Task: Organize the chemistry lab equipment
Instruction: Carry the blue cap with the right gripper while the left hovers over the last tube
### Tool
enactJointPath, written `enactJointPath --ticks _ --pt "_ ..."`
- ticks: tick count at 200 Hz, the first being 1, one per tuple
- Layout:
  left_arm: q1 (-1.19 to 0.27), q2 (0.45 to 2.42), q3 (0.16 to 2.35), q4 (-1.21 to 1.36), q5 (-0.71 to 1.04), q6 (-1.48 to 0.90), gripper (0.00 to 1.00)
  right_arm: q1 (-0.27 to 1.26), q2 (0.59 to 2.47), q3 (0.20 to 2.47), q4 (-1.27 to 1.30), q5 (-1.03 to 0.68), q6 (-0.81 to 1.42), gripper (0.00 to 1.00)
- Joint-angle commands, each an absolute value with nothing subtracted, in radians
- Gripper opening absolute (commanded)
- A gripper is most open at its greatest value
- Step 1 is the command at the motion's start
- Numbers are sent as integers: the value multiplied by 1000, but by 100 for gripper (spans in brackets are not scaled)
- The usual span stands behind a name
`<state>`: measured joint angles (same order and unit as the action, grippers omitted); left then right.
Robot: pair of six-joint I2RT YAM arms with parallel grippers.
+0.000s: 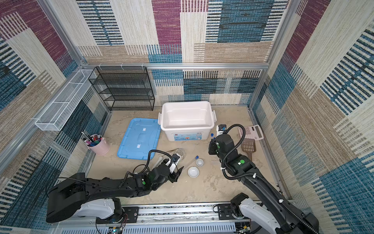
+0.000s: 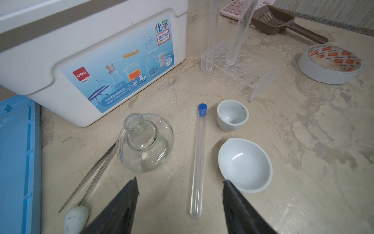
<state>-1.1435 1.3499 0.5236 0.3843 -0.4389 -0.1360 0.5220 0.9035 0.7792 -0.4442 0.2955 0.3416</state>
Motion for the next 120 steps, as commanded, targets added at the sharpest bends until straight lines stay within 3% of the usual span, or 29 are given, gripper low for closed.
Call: enactJointPath --ticks 1,87,120 --pt "-1144 1356 532 364 -454 -170 68 542 923 774 -425 391 331 4" --pt "-1142 1413 560 321 -456 -196 70 581 963 732 -332 493 313 4" --pt "-1143 1430 574 302 -466 -210 76 583 978 719 -305 503 309 4"
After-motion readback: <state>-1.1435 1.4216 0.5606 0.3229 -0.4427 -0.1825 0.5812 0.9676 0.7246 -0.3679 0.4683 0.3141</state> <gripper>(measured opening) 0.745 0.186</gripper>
